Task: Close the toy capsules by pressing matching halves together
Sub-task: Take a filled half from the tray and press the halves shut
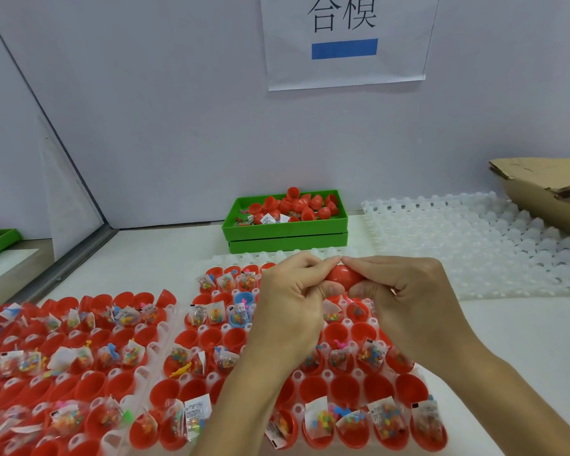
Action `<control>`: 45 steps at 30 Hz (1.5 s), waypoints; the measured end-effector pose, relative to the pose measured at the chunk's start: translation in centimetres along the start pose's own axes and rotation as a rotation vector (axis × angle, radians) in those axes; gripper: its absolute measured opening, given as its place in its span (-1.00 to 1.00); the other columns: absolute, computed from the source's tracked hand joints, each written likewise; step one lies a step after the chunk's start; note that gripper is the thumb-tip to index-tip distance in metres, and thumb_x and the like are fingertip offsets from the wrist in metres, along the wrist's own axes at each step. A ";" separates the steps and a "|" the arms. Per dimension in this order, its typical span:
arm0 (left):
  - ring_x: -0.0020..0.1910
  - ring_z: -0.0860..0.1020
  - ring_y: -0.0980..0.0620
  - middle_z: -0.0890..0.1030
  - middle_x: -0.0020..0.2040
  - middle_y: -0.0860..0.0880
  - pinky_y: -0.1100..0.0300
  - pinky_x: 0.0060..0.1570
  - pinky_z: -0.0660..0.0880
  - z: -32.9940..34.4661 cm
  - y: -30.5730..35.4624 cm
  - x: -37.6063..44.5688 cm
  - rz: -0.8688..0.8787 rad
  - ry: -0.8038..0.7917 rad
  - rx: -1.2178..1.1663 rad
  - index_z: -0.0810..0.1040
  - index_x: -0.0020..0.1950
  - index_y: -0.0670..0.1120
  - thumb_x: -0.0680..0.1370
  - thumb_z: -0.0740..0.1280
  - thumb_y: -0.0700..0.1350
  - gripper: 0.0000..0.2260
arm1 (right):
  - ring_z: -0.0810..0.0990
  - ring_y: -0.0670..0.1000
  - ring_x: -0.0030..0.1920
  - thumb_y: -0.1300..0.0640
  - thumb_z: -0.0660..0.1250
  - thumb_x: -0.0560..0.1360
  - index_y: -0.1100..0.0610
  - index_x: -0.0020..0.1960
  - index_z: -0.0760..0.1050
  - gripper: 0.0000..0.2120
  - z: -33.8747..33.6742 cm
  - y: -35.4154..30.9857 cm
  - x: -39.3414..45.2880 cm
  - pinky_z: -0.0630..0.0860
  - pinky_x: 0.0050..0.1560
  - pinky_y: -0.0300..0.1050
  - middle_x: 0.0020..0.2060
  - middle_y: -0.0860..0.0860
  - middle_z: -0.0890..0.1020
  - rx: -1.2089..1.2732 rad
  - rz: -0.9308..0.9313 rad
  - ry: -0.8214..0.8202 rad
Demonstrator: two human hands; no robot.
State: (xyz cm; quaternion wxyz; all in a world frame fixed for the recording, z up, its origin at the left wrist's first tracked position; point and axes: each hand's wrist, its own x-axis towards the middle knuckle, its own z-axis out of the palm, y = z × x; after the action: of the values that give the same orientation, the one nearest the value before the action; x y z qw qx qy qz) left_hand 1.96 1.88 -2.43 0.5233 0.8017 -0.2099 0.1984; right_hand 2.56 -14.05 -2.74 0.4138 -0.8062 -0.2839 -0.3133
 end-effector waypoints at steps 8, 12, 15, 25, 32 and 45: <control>-0.04 0.65 0.12 0.64 0.00 -0.09 0.38 -0.17 0.57 -0.3 0.8 0.2 -0.086 -0.011 -0.239 0.64 0.21 -0.09 0.54 0.39 -0.28 -0.74 | 0.69 -0.08 -0.09 0.49 0.42 0.41 -0.10 0.08 0.63 -0.49 -0.3 0.0 0.3 0.62 -0.01 -0.16 -0.15 -0.16 0.71 0.281 0.203 0.027; -0.03 0.68 0.10 0.71 -0.02 -0.01 0.32 -0.07 0.58 -0.6 1.1 0.4 -0.129 0.028 -0.337 0.67 0.15 -0.07 0.50 0.42 -0.22 -0.76 | 0.70 0.03 -0.12 0.33 0.47 0.41 0.01 0.11 0.65 -0.66 -0.5 -0.4 0.3 0.64 -0.03 -0.11 -0.15 -0.03 0.71 0.412 0.263 0.044; -0.06 0.69 0.09 0.73 -0.06 0.05 0.31 -0.07 0.58 -0.6 1.2 0.4 -0.149 0.071 -0.350 0.67 0.11 0.01 0.43 0.44 -0.08 -0.74 | 0.71 0.05 -0.11 0.26 0.46 0.39 0.04 0.10 0.65 -0.70 -0.7 -0.9 0.5 0.65 -0.02 -0.11 -0.13 0.04 0.72 0.464 0.283 0.066; -0.08 0.67 0.12 0.70 -0.06 0.00 0.34 -0.16 0.59 -0.1 1.1 0.2 -0.101 0.106 -0.348 0.68 0.11 -0.01 0.42 0.45 -0.11 -0.74 | 0.71 -0.10 -0.12 0.43 0.46 0.37 -0.05 0.01 0.64 -0.59 -0.8 -1.2 0.7 0.61 -0.05 -0.29 -0.15 -0.12 0.73 0.436 0.245 0.096; -0.15 0.63 0.22 0.66 -0.10 -0.03 0.42 -0.31 0.54 0.1 1.0 0.0 -0.064 0.080 -0.337 0.66 0.14 -0.08 0.46 0.42 -0.22 -0.74 | 0.71 -0.08 -0.13 0.46 0.45 0.38 0.00 -0.01 0.67 -0.61 -0.8 -0.8 0.5 0.62 -0.05 -0.25 -0.14 -0.06 0.74 0.444 0.251 0.098; -0.18 0.60 0.24 0.63 -0.13 -0.08 0.45 -0.31 0.51 0.4 1.1 0.0 -0.046 0.092 -0.299 0.65 0.10 -0.01 0.53 0.35 -0.35 -0.72 | 0.70 -0.10 -0.19 0.49 0.45 0.36 0.02 -0.02 0.68 -0.60 -0.2 -0.4 0.4 0.59 -0.13 -0.33 -0.22 -0.08 0.73 0.447 0.252 0.096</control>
State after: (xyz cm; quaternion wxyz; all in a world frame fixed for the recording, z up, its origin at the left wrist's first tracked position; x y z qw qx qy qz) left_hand 1.37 1.08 -1.75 0.6504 0.7095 -0.1942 0.1896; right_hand 2.47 -13.95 -2.21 0.6303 -0.7081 -0.2235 -0.2267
